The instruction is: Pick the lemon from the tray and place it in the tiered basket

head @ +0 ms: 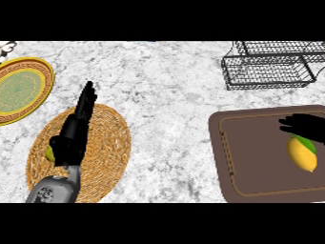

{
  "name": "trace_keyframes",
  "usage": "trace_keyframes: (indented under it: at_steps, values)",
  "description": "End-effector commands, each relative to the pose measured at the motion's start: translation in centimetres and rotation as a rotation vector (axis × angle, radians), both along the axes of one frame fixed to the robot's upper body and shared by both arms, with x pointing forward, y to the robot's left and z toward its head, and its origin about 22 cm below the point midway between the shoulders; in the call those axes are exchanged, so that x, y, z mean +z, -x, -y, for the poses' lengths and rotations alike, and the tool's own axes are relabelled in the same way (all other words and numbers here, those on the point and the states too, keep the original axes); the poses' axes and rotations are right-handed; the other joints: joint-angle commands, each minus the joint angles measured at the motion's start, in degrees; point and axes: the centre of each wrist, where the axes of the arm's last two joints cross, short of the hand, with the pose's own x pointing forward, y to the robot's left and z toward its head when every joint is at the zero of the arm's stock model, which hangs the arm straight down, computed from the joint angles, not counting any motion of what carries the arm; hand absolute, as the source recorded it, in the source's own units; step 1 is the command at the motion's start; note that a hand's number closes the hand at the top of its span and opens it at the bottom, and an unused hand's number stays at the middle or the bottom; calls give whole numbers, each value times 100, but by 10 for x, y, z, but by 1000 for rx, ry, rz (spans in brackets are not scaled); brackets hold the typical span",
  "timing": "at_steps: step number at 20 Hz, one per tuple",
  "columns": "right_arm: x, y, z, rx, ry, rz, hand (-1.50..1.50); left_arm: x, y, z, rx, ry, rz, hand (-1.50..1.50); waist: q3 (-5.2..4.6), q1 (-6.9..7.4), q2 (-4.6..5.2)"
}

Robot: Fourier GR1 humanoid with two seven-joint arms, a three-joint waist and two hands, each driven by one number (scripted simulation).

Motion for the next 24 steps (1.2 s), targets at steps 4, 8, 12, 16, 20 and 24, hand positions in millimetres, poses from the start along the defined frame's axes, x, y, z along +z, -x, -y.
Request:
trace_keyframes:
  at_steps: [4,8,12,16,20,24]
  values:
    - [-18,-1,-1,-7,-101,-39,-150,-2,1,-3,-3,-14,-18,0,1,13,0]
    - [-39,5,-23,4,-151,56,150,-9,-6,8,-7,-3,-2,0,1,-9,0]
    - [-29,3,-8,60,-116,185,150,7,-2,0,-2,1,-5,0,3,5,-3]
    - [-47,-6,-72,-248,100,163,150,-6,-4,7,5,-3,1,0,-20,-48,-12]
    - [-50,-16,-93,-530,317,124,150,0,-3,-4,-12,-3,0,0,-49,68,-33]
    - [-49,-24,-169,-691,338,191,150,0,-1,-3,-9,9,4,0,-17,82,-20]
